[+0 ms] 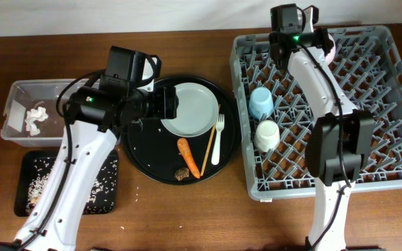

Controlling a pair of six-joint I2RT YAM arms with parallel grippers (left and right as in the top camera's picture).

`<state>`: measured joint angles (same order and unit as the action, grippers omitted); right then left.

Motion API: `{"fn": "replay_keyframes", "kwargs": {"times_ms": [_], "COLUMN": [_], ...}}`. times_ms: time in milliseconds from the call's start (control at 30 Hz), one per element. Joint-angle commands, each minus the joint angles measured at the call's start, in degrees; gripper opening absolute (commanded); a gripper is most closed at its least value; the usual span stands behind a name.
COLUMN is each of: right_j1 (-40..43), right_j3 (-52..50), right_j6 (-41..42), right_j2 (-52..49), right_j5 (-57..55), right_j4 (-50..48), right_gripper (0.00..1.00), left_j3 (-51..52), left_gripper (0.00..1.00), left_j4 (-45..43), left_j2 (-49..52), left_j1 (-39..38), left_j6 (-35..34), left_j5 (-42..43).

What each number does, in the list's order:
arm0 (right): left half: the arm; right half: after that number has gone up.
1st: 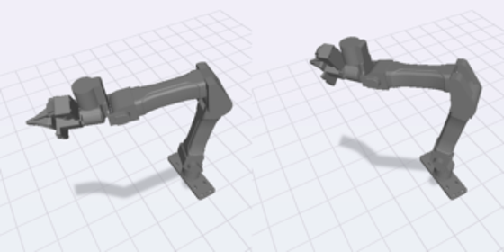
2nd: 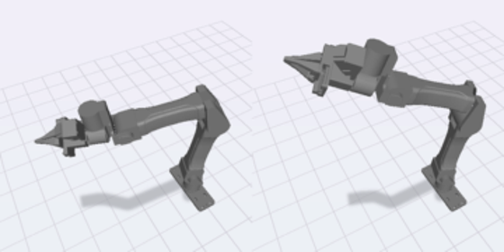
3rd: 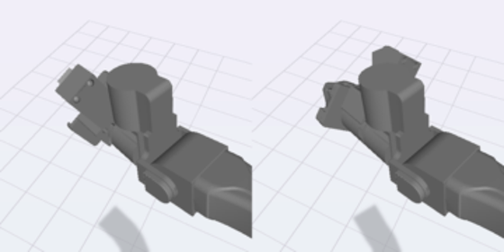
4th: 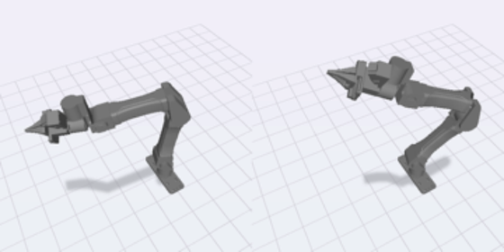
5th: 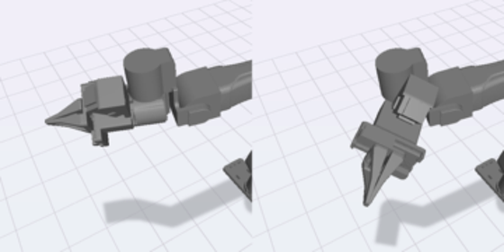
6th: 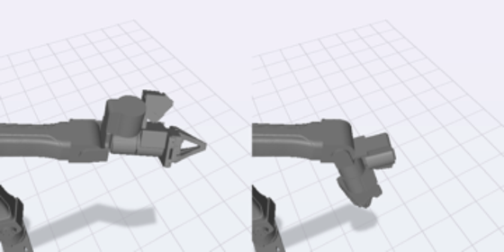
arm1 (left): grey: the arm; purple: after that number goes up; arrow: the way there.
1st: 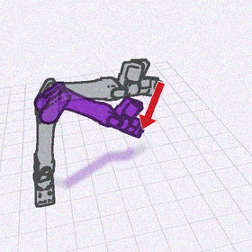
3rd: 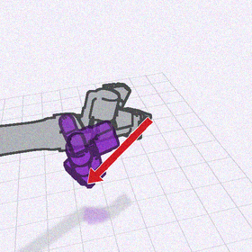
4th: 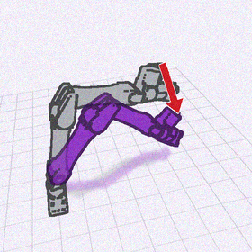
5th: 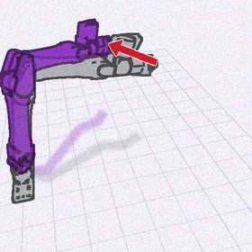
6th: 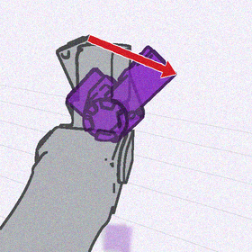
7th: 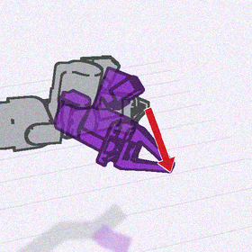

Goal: Sort waste into correct bins and load items into the dishwasher rack
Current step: 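Carry the pink bowl to the rack's back and set it upright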

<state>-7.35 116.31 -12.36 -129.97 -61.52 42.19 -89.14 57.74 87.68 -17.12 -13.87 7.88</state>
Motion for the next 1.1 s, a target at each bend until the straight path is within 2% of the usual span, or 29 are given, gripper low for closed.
{"fn": "replay_keyframes", "kwargs": {"times_ms": [0,233,367,433,533,633,733,900,1067], "right_j1": [-2.34,-6.34,-5.64,-4.28,-1.46,2.12,5.64,5.03,0.61], "right_j3": [0.35,0.31,0.37,0.37,0.37,0.35,0.35,-1.99,-2.32], "right_j6": [-1.18,-0.68,-0.96,-4.42,-15.91,-17.92,-23.74,-24.06,-24.06], "right_j2": [-2.62,-2.62,-2.60,-2.60,-2.60,-2.60,-2.60,-2.62,-2.62], "right_j5": [-0.85,-0.61,-2.14,-2.10,-2.21,-2.45,-8.26,-7.15,-7.10], "right_j4": [1.92,8.31,7.76,6.27,2.56,-2.36,-7.80,-7.52,-6.88], "right_gripper": [0.04,0.04,0.04,0.04,0.04,0.04,0.04,0.04,0.04], "left_j3": [0.28,0.28,0.28,0.28,0.28,0.28,0.28,0.28,0.28], "left_gripper": [0.84,0.84,0.84,0.84,0.84,0.83,0.84,0.84,0.83], "left_j4": [0.07,0.07,0.02,0.02,0.02,0.02,0.00,-0.68,-0.59], "left_j2": [-0.37,-0.37,-0.37,-0.37,-0.37,-0.37,-0.37,-0.37,-0.37], "left_j1": [0.15,0.15,0.15,0.15,0.15,0.15,0.15,0.15,0.15], "left_j6": [0.52,0.55,0.52,0.52,0.52,0.52,0.52,0.52,0.55], "left_j5": [-0.46,-0.46,-0.46,-0.46,-0.46,-0.46,-0.46,-0.46,-0.48]}}
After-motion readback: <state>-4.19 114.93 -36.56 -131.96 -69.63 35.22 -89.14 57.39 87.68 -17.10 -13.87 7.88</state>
